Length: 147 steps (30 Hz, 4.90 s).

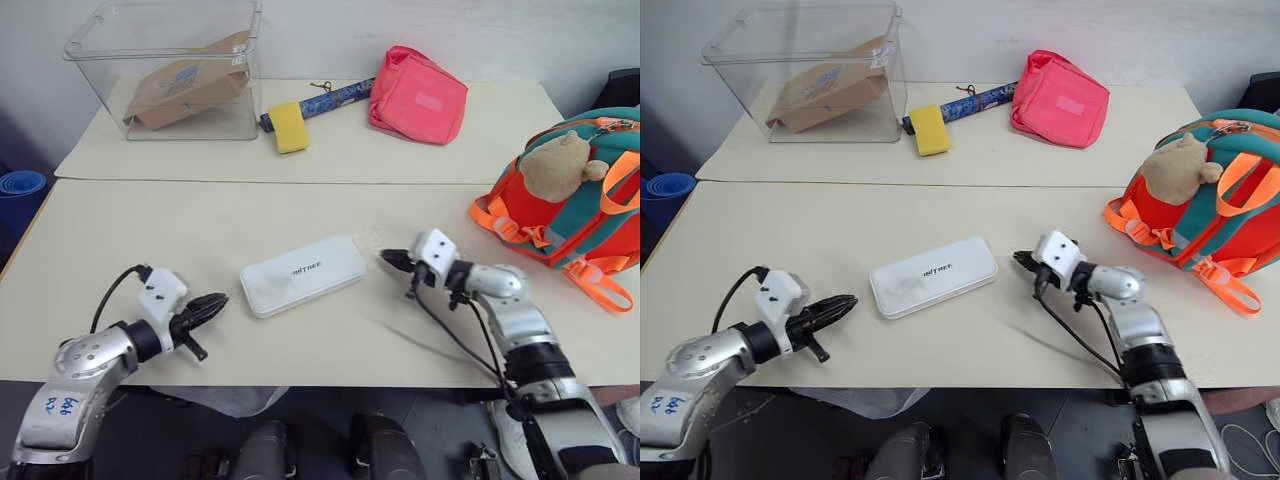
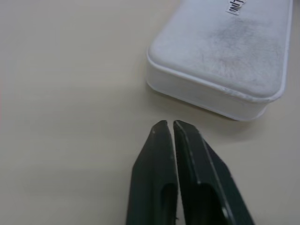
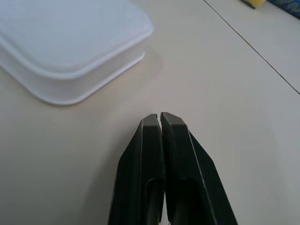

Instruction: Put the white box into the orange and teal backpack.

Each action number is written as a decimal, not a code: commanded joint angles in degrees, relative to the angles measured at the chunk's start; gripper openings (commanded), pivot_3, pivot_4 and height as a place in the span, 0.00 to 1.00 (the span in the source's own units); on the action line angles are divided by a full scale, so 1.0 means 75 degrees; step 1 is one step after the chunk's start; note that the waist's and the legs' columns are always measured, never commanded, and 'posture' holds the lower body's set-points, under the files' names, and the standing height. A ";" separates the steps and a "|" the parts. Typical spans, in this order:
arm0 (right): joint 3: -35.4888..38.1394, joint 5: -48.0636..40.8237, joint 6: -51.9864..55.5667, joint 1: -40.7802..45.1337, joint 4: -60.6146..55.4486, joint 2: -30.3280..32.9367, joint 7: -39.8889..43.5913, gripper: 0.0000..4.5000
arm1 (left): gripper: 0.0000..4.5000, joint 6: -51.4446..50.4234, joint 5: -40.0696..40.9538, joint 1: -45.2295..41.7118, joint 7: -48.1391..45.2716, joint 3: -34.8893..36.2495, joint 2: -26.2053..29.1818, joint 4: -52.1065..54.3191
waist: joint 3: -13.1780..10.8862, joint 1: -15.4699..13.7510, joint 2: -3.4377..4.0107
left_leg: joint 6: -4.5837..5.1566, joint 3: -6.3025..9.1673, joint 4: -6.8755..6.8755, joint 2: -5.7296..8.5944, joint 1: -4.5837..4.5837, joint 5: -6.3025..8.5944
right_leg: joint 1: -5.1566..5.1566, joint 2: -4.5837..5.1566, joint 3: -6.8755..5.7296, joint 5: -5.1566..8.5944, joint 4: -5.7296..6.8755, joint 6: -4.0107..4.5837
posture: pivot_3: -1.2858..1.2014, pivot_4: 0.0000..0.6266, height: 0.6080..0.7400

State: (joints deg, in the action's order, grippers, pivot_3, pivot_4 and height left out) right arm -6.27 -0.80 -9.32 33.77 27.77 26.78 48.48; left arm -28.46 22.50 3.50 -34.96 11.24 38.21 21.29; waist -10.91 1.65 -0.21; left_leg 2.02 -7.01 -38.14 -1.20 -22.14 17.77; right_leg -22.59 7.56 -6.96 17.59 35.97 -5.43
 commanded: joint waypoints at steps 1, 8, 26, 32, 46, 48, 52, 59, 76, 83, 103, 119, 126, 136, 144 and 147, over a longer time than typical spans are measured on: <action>-0.0066 -0.0035 -0.0043 0.0253 0.0089 -0.0229 -0.0036 0.00 | 0.01 0.0016 -0.0071 -0.0278 0.0080 -0.0149 -0.0111 0.0127 | 0.0000 -0.0010 0.0000 | 0.0000 0.0004 0.0000 0.0000 -0.0001 0.0000 | 0.0001 0.0000 -0.0001 0.0000 0.0001 0.0000 | 0.52 0.24 1.00; -0.0163 -0.0821 0.0477 -0.0356 -0.1303 0.0001 0.1293 0.00 | 0.01 0.0052 -0.0229 -0.0645 0.0003 -0.0592 -0.0300 0.0019 | 0.0000 -0.0012 0.0000 | 0.0003 0.0005 0.0000 0.0003 -0.0002 -0.0002 | 0.0003 0.0000 -0.0001 0.0000 0.0000 -0.0001 | 0.52 0.24 1.00; 0.1370 -0.1687 0.2301 -0.3646 -0.4899 0.2167 0.1381 0.00 | 0.01 -0.0430 -0.0046 -0.1042 -0.0489 -0.1116 -0.0563 -0.0205 | 0.0001 -0.0197 -0.0002 | 0.0002 0.0004 -0.0002 0.0004 0.0004 -0.0001 | 0.0003 0.0006 -0.0001 -0.0001 -0.0017 -0.0002 | 0.52 0.24 1.00; 0.1526 -0.1539 0.2048 -0.3754 -0.4620 0.2528 0.1386 0.00 | 0.40 -0.4920 0.2505 -0.1973 -0.0825 -0.0039 0.0081 -0.0736 | 0.0000 -0.0216 -0.0004 | 0.0005 0.0007 -0.0006 0.0004 0.0003 -0.0003 | 0.0005 0.0006 -0.0003 -0.0001 -0.0018 -0.0002 | 0.52 0.24 1.00; 0.0777 -0.1237 0.1554 -0.3013 -0.4182 0.2277 0.1504 0.00 | 0.98 -0.8538 0.4155 -0.5183 0.0550 -0.0249 -0.0672 -0.4760 | 0.0002 -0.0251 -0.0012 | 0.0013 0.0018 -0.0024 0.0030 0.0008 -0.0014 | 0.0019 0.0001 0.0001 -0.0002 0.0004 -0.0009 | 0.52 0.24 1.00; 0.0625 -0.1231 0.1634 -0.2895 -0.4190 0.2185 0.1503 0.00 | 0.98 -0.8538 0.4296 -0.5303 0.0651 -0.0595 -0.0735 -0.4920 | 0.0003 -0.0258 -0.0014 | 0.0014 0.0023 -0.0024 0.0035 0.0009 -0.0015 | 0.0020 0.0001 0.0002 -0.0002 0.0005 -0.0009 | 0.52 0.24 1.00; 0.0424 -0.1193 0.1662 -0.2776 -0.4168 0.2077 0.1500 0.00 | 0.98 -0.8538 0.4562 -0.5432 0.0768 -0.1000 -0.0858 -0.4926 | 0.0003 -0.0287 -0.0014 | 0.0014 0.0023 -0.0025 0.0040 0.0009 -0.0015 | 0.0020 0.0001 0.0004 -0.0002 0.0006 -0.0009 | 0.52 0.24 1.00; 0.0151 -0.1044 0.1401 -0.2568 -0.4012 0.1797 0.1453 0.00 | 0.98 -0.8538 0.4940 -0.5822 0.1384 -0.0711 -0.1640 -0.5497 | 0.0005 -0.0416 -0.0016 | 0.0019 0.0025 -0.0040 0.0048 0.0008 -0.0017 | 0.0025 -0.0002 0.0004 -0.0004 0.0005 -0.0013 | 0.52 0.24 1.00; 0.2935 -0.2685 0.1951 -0.4938 -0.4722 0.1991 0.0882 0.19 | 0.28 -0.7764 0.6106 -0.4849 0.0218 -0.0516 -0.1197 -0.3389 | 0.0002 -0.0398 -0.0022 | 0.0022 0.0032 -0.0024 0.0050 -0.0010 -0.0017 | 0.0023 -0.0004 0.0002 -0.0010 -0.0001 -0.0023 | 0.52 0.24 1.00; 0.5734 -0.3503 0.1900 -0.6619 -0.4392 0.1670 0.0065 0.70 | 0.28 -0.3884 0.4535 -0.3104 -0.3028 -0.1157 -0.0663 -0.0898 | 0.0005 -0.0380 -0.0015 | 0.0001 0.0005 -0.0004 0.0038 0.0008 -0.0015 | 0.0023 -0.0008 0.0023 -0.0006 -0.0046 -0.0016 | 0.52 0.24 1.00; 0.4003 -0.2983 0.1452 -0.0529 0.0676 0.2719 0.0958 0.64 | 0.28 -0.1772 0.3125 -0.2910 -0.4433 -0.1513 -0.0009 -0.0728 | -0.0001 -0.0116 -0.0003 | 0.0023 -0.0004 -0.0008 0.0028 0.0004 -0.0028 | 0.0005 0.0002 0.0033 -0.0005 -0.0015 -0.0013 | 0.52 0.24 1.00; 0.3200 -0.9157 0.7305 -0.2505 -0.7361 0.1995 0.0212 0.01 | 0.28 -0.1943 0.3432 -0.2327 -0.4536 0.0237 0.0906 -0.1849 | -0.0009 -0.0171 0.0010 | 0.0011 0.0019 0.0000 0.0010 -0.0008 -0.0020 | -0.0002 0.0000 0.0018 -0.0005 -0.0002 -0.0012 | 0.52 0.24 1.00; 0.4331 -1.1701 0.8538 -0.3882 -0.8317 0.3586 -0.0170 0.01 | 0.28 -0.2553 0.4081 -0.1637 -0.4687 0.1420 0.1735 -0.1547 | -0.0016 -0.0209 -0.0012 | 0.0033 0.0028 0.0000 0.0021 -0.0009 0.0013 | 0.0005 0.0032 0.0016 -0.0005 -0.0047 -0.0011 | 0.52 0.24 1.00; 0.4450 -0.9458 0.8296 -0.4957 -0.7413 0.4530 0.1777 0.01 | 0.28 -0.2794 0.5169 -0.3389 -0.3141 0.1750 0.0857 -0.1288 | -0.0020 -0.0402 -0.0029 | 0.0041 0.0037 -0.0005 0.0036 -0.0014 0.0017 | 0.0015 0.0041 0.0014 -0.0009 -0.0055 -0.0019 | 0.52 0.24 1.00; 0.4160 -0.8756 0.8065 -0.4594 -0.7081 0.4480 0.2177 0.01 | 0.28 -0.1774 0.3775 -0.4956 -0.3687 0.0061 0.0297 -0.1758 | -0.0016 -0.0368 -0.0040 | 0.0047 0.0002 -0.0007 0.0045 -0.0015 0.0008 | 0.0014 -0.0008 0.0019 -0.0019 -0.0036 -0.0036 | 0.52 0.24 1.00; 0.4090 -0.8701 0.8027 -0.4429 -0.7069 0.4338 0.2062 0.01 | 0.28 -0.1545 0.3505 -0.5197 -0.4101 -0.0298 0.0329 -0.1936 | -0.0021 -0.0383 -0.0048 | 0.0047 0.0001 -0.0010 0.0042 -0.0018 0.0008 | 0.0010 -0.0019 0.0018 -0.0019 -0.0039 -0.0037 | 0.52 0.24 1.00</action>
State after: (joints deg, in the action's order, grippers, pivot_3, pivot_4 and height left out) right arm 24.77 -66.06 51.36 -0.08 -24.66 59.92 64.20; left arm -41.91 49.35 -33.79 -63.31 9.18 40.01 6.30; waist -11.07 -1.22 -0.57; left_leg 2.37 -6.98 -38.22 -0.90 -22.27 17.82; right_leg -22.51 7.42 -6.83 17.46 35.67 -5.70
